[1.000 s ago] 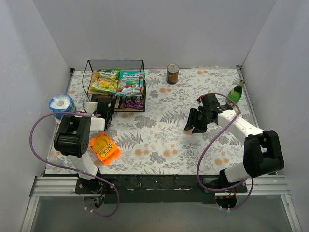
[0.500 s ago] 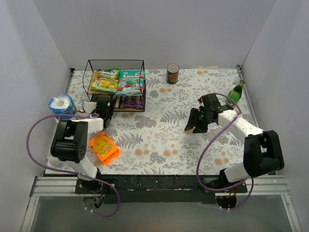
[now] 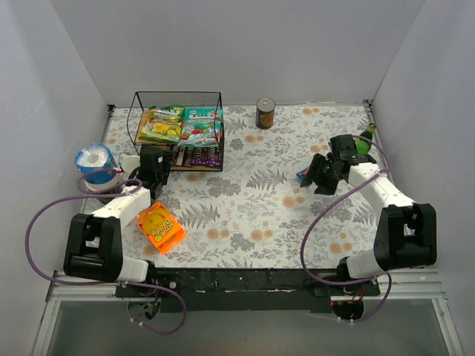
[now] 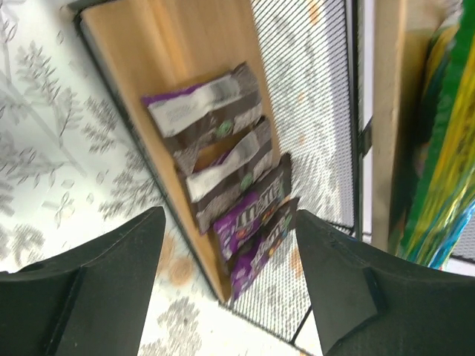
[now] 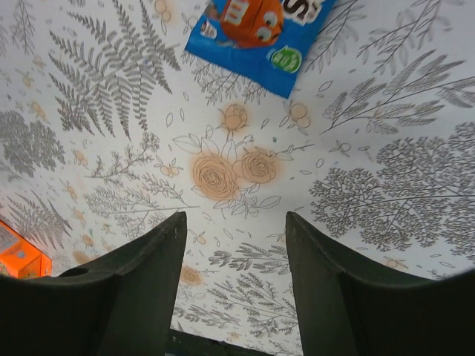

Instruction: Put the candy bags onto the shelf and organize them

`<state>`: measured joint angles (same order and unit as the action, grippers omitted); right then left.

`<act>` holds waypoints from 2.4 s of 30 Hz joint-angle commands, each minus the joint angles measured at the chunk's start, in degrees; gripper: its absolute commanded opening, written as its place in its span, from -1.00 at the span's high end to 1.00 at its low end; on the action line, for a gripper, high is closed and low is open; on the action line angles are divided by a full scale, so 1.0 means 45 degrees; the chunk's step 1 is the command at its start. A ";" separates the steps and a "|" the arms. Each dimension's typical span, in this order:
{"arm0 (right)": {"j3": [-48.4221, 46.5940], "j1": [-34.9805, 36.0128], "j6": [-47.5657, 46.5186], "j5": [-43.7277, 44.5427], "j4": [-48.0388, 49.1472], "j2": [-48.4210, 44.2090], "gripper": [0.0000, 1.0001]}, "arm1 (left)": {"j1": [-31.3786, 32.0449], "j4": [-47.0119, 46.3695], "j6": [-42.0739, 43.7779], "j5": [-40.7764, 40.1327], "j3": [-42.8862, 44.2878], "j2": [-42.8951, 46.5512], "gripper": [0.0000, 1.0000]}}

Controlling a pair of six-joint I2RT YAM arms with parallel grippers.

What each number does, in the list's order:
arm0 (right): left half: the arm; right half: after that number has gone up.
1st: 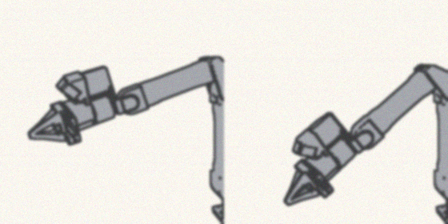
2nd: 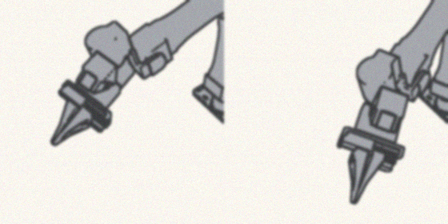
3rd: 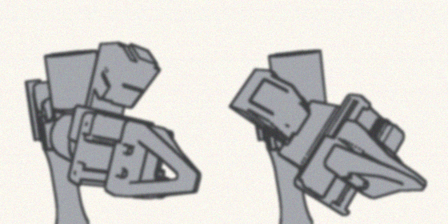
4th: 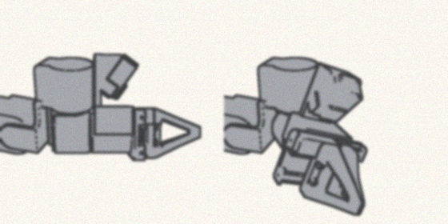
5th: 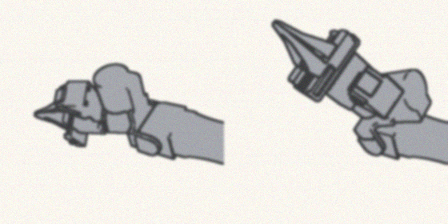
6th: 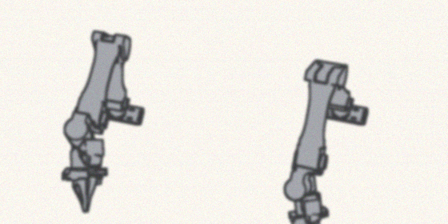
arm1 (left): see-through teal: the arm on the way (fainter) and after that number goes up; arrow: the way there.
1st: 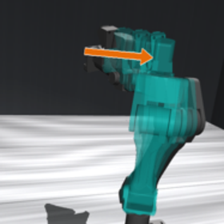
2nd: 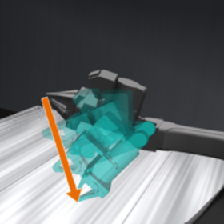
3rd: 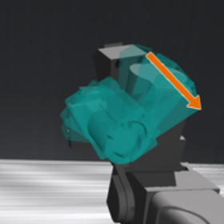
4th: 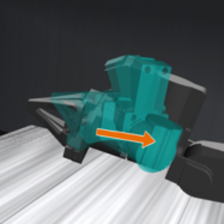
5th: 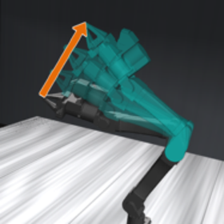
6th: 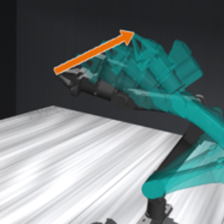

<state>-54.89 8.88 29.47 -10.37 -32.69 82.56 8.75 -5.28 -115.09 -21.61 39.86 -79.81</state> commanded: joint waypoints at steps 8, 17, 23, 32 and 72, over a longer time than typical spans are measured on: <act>-0.2251 -0.1154 0.2082 0.1074 0.0840 0.1902 -0.44 | 0.0028 0.5624 0.0884 0.2808 0.2081 0.1211 -0.96; -0.4946 -0.1154 0.1109 0.2245 0.0663 0.5127 -0.25 | 0.0028 0.5626 0.3854 0.5265 0.1280 0.3730 -0.96; -0.5106 -0.1154 0.0619 0.3124 0.1053 0.5461 0.01 | 0.0047 0.5256 0.4403 0.6459 0.0598 0.4590 -0.96; -0.4853 -0.1174 -0.0397 0.2404 0.1424 0.6202 0.62 | 0.0047 0.4398 0.4773 0.8178 0.0596 0.4045 -0.96; -0.2862 0.4764 -0.1645 0.1192 0.0973 0.3176 0.10 | 0.5768 0.0667 0.3642 0.9704 -0.0478 -0.0974 -0.48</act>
<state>-70.39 30.44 29.58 -3.25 -29.06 96.40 31.97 2.42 -97.97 21.32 37.28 -81.76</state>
